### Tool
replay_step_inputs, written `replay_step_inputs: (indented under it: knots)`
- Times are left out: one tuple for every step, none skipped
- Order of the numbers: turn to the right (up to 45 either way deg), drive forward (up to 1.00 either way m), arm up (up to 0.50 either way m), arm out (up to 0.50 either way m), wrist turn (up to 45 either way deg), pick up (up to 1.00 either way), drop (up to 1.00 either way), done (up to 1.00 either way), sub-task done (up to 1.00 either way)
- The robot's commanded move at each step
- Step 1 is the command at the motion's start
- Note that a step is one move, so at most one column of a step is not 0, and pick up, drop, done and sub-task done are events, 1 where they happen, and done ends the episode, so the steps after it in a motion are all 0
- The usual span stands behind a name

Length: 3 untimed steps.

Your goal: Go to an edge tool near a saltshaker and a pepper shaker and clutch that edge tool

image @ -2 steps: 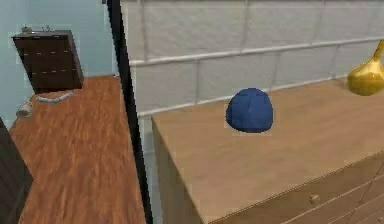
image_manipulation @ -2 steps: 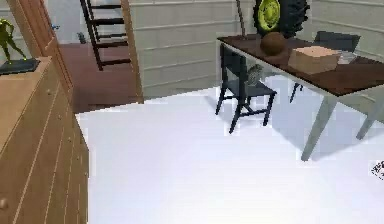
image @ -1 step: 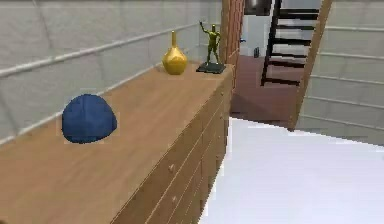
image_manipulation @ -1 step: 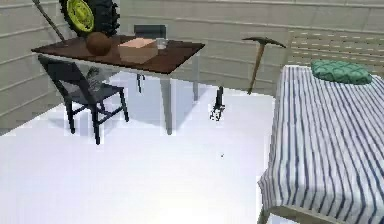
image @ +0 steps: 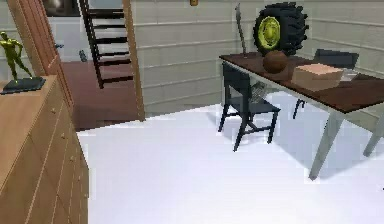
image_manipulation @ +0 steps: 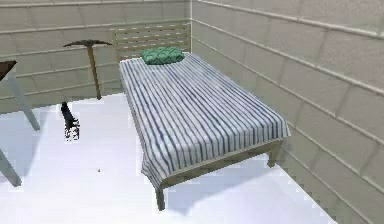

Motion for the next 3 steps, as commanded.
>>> replay_step_inputs:
  knots:
    - [21.0, 0.0, 0.0, 0.0, 0.0, 0.0, 0.0, 0.0, 0.0]
    - [0.0, 0.2, 0.0, 0.0, 0.0, 0.0, 0.0, 0.0, 0.0]
    - [-45.0, 0.0, 0.0, 0.0, 0.0, 0.0, 0.0, 0.0, 0.0]
